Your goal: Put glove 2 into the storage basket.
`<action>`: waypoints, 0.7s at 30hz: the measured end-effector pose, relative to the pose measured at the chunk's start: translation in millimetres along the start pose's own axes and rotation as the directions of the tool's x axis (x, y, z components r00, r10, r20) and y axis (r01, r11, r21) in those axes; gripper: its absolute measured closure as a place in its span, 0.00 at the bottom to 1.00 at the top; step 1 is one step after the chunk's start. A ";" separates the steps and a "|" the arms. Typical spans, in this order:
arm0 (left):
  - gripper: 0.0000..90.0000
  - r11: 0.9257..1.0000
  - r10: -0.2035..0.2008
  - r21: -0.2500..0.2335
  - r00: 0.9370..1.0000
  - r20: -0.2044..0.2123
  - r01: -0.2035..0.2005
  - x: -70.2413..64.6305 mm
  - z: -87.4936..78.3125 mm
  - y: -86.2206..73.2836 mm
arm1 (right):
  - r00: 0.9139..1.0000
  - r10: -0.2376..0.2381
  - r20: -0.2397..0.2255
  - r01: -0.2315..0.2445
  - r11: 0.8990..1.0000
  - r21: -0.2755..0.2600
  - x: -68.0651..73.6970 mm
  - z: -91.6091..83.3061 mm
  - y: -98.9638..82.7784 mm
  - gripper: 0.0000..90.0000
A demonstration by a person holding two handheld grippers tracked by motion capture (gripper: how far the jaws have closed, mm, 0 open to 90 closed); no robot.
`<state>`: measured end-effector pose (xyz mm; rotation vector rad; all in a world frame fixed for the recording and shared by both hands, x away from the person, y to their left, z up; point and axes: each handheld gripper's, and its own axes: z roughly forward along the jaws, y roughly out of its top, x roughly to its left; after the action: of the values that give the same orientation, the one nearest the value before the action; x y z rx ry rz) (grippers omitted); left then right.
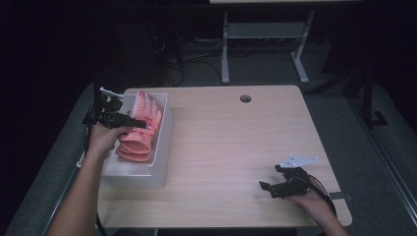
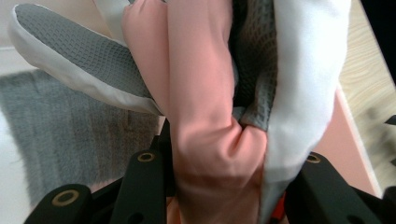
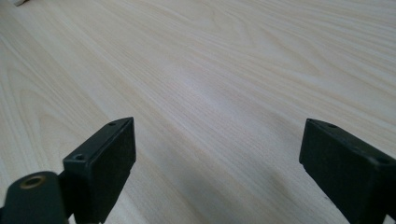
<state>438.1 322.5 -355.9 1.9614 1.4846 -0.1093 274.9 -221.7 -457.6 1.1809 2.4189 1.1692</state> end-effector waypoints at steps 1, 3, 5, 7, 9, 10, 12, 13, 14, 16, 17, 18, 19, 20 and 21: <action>0.68 1.000 -0.007 0.007 1.000 -0.001 0.007 0.8 4.8 -0.1 | 1.000 0.002 0.000 -0.002 1.000 -0.001 0.0 -0.4 0.0 0.12; 0.68 0.999 0.003 0.038 1.000 -0.017 -0.003 1.4 15.1 0.8 | 1.000 -0.001 -0.001 0.001 1.000 -0.004 0.0 -0.8 0.3 0.12; 0.67 0.999 0.003 0.052 1.000 -0.019 -0.002 1.8 22.0 1.0 | 1.000 -0.002 -0.001 0.002 1.000 -0.006 0.2 -0.7 0.3 0.12; 0.67 0.998 0.007 0.070 1.000 -0.015 -0.006 2.9 30.7 1.6 | 1.000 -0.002 0.000 0.002 1.000 -0.003 0.2 -0.5 0.2 0.12; 0.67 0.997 0.008 0.081 1.000 -0.028 -0.006 4.0 36.9 2.2 | 1.000 0.002 -0.001 -0.002 1.000 -0.002 0.3 -0.6 0.2 0.12; 0.67 0.996 0.006 0.086 1.000 -0.026 -0.004 5.5 38.9 2.4 | 1.000 0.001 -0.001 -0.001 1.000 -0.004 0.1 -0.9 0.3 0.12; 0.67 0.996 -0.003 0.088 1.000 -0.014 0.004 8.2 41.3 1.7 | 1.000 0.003 0.000 -0.003 1.000 -0.005 -0.2 -1.2 0.2 0.12; 0.67 0.996 -0.007 0.090 1.000 -0.009 0.008 10.2 42.4 0.9 | 1.000 0.003 0.001 -0.003 1.000 -0.004 -0.4 -1.3 0.1 0.12; 0.67 0.995 -0.007 0.098 1.000 -0.009 0.008 11.3 45.0 -0.3 | 1.000 0.004 0.002 -0.004 1.000 -0.003 -0.5 -1.3 0.0 0.12; 0.66 0.991 -0.008 0.137 1.000 -0.007 0.009 15.1 54.9 -3.8 | 1.000 0.004 0.001 -0.004 1.000 -0.005 -0.3 -1.5 -0.1 0.12; 0.66 0.990 -0.012 0.139 1.000 0.001 0.012 17.8 58.8 -5.6 | 1.000 0.002 0.001 -0.002 1.000 -0.006 -0.1 -1.5 0.0 0.12; 0.65 0.991 -0.019 0.129 1.000 0.012 0.018 19.0 59.5 -6.5 | 1.000 -0.001 0.001 0.001 1.000 -0.008 0.0 -1.4 0.1 0.12; 0.65 0.992 -0.013 0.122 1.000 0.018 0.011 19.9 59.1 -7.4 | 1.000 -0.001 0.000 0.001 1.000 -0.008 0.3 -1.3 0.1 0.12; 0.64 0.993 -0.021 0.117 1.000 0.021 0.018 19.6 59.3 -8.4 | 1.000 -0.001 -0.001 0.001 1.000 -0.007 0.5 -1.1 0.1 0.12; 0.63 0.993 -0.010 0.115 1.000 0.025 0.007 20.5 59.0 -8.9 | 1.000 0.000 -0.001 0.000 1.000 -0.005 0.5 -1.0 0.0 0.12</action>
<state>456.1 308.4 -414.6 2.0373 1.4995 -0.2280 274.1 -221.9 -456.8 1.1789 2.4154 1.1756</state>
